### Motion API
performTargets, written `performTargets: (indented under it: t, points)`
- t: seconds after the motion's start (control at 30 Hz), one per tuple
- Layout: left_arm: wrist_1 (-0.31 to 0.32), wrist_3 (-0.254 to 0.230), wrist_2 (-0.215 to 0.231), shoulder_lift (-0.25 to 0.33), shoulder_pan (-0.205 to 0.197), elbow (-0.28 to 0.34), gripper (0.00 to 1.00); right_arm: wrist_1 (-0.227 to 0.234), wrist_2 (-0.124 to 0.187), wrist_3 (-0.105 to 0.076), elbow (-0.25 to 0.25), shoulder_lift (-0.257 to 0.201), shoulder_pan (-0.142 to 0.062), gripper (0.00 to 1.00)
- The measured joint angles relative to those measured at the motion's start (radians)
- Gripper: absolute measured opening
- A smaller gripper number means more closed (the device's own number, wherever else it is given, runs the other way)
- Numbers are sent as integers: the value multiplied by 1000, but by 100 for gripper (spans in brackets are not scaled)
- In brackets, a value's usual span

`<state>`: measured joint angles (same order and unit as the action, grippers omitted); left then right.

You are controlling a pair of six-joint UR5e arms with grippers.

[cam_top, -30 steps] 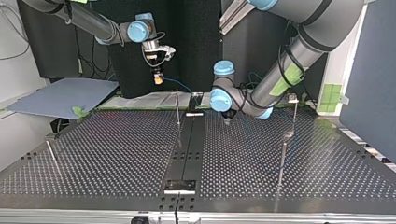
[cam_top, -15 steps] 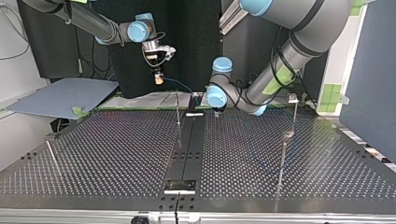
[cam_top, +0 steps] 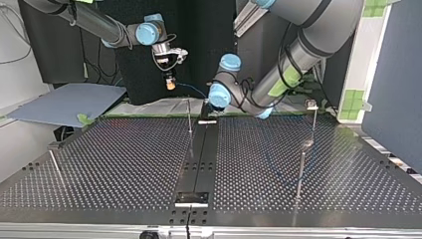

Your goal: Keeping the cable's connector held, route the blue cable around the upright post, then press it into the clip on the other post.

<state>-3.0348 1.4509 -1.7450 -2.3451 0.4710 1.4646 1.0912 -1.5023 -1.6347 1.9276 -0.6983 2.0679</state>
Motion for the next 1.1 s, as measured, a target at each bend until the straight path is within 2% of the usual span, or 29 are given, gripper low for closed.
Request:
performTargets:
  t: [0.17, 0.33, 0.53, 0.83, 1.0, 1.1]
  points:
    - [-25, 15, 2, -17, 42, 0, 100, 1, 2, 0, 0, 0, 1, 0]
    - [-50, -8, -5, -62, 77, 0, 100, 2, 3, 1, 0, 0, 2, 0]
    - [-20, -15, 0, -84, 125, 0, 100, 2, 4, 1, 0, 0, 4, 0]
    - [-2, -9, 81, -84, 150, 0, 100, 2, -1, 1, -1, -1, 4, 0]
    - [-1, -4, 96, -84, 155, 0, 100, 3, -1, 1, -1, -1, 4, 0]
    - [8, 8, 89, -84, 163, 0, 100, 3, 2, 0, 0, -1, 4, 0]
